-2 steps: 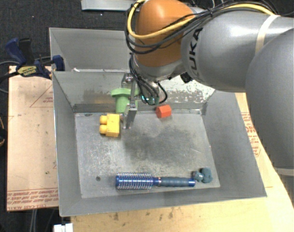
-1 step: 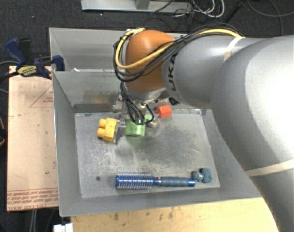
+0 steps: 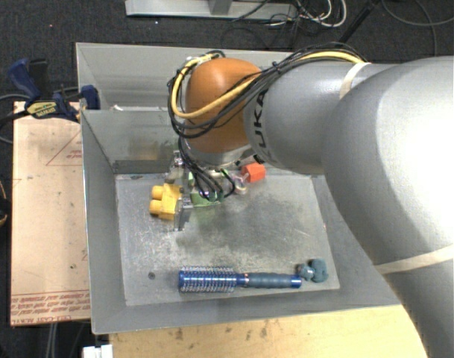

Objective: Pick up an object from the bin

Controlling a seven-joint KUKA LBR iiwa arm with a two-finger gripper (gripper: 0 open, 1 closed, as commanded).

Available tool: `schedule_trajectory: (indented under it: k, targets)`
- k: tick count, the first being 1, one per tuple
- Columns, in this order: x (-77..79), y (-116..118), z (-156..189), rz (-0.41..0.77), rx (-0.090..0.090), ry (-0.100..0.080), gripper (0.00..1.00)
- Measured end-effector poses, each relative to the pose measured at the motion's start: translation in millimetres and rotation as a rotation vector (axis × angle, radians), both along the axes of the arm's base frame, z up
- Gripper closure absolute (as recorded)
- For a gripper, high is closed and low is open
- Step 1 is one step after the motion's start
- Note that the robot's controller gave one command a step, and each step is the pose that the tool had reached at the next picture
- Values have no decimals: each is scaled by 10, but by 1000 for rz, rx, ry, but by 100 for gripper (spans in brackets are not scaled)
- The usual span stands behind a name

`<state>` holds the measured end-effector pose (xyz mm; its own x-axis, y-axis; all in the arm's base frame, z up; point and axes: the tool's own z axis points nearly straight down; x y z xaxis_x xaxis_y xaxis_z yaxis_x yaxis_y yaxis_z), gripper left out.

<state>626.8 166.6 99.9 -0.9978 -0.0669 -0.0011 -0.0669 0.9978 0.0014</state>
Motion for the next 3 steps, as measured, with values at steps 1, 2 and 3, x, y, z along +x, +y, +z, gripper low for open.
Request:
schedule_trajectory:
  k: [1, 2, 3]
  targets:
    - [28, 23, 5, -65, 1, -2, 0]
    - [103, -24, -242, -77, 4, -2, 0]
    - [121, -11, -217, -76, 3, -5, 0]
